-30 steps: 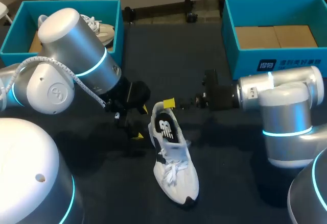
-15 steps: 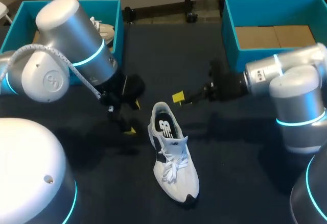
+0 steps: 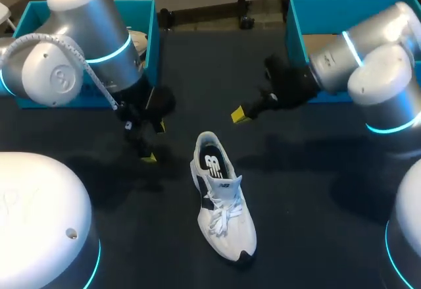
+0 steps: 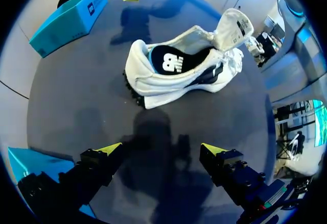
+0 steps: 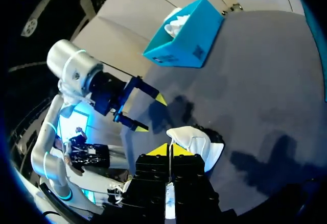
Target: Take the shoe out of the shoebox, open the shoe tongue, remove and reinsert the insole, then place the shoe into the shoebox
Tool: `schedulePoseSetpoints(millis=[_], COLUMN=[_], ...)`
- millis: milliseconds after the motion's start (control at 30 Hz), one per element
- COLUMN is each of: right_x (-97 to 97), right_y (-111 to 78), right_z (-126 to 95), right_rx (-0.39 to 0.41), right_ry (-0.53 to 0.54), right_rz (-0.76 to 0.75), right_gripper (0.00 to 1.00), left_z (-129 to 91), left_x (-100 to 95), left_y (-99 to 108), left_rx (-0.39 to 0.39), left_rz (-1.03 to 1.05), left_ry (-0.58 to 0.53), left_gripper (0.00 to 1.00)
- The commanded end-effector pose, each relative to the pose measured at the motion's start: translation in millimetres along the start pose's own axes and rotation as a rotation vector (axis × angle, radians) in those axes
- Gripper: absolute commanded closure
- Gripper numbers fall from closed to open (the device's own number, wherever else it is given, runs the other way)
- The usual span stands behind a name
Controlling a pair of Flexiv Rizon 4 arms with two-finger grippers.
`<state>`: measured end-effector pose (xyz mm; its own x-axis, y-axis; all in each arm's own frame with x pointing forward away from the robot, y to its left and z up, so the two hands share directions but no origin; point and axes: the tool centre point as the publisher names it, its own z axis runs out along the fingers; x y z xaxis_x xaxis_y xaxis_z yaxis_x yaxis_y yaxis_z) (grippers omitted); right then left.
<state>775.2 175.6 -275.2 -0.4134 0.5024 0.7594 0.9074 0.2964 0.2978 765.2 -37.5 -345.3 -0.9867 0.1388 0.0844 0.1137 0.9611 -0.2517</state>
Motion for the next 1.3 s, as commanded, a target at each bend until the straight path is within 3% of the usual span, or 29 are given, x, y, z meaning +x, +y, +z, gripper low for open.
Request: schedulePoseSetpoints(millis=[33, 367, 500, 667, 900, 1033, 1300], right_x=[7.8, 7.8, 15.3, 32.1, 48.6, 54.7, 54.7], right_y=[3.1, 3.1, -0.7, -2.6, -11.0, -17.3, -17.3], right_z=[-0.9, -0.9, 1.6, 8.3, 16.4, 25.9, 25.9], right_rx=[0.296, 0.296, 0.238, 0.219, 0.177, 0.176, 0.176], right_ry=[-0.106, -0.106, -0.159, -0.292, -0.379, -0.371, -0.371], right_rz=[0.047, 0.047, 0.046, -0.013, -0.025, 0.005, 0.005], right_gripper=[1.00, 1.00, 1.00, 1.00, 1.00, 1.00, 1.00], left_z=[-8.0, -8.0, -25.9, -40.1, -56.0, -67.9, -67.9], left_x=[6.1, 6.1, -7.3, -15.7, -23.5, -24.0, -24.0], left_y=[1.4, 1.4, 22.3, 47.4, 70.4, 82.0, 82.0], left_rx=[-0.001, -0.001, 0.009, 0.034, 0.036, -0.011, -0.011], left_rz=[0.001, 0.001, 0.056, 0.139, 0.212, 0.243, 0.243], left_ry=[-0.007, -0.007, 0.004, 0.014, 0.026, 0.022, 0.022], left_gripper=[0.00, 0.00, 0.00, 0.00, 0.00, 0.00, 0.00])
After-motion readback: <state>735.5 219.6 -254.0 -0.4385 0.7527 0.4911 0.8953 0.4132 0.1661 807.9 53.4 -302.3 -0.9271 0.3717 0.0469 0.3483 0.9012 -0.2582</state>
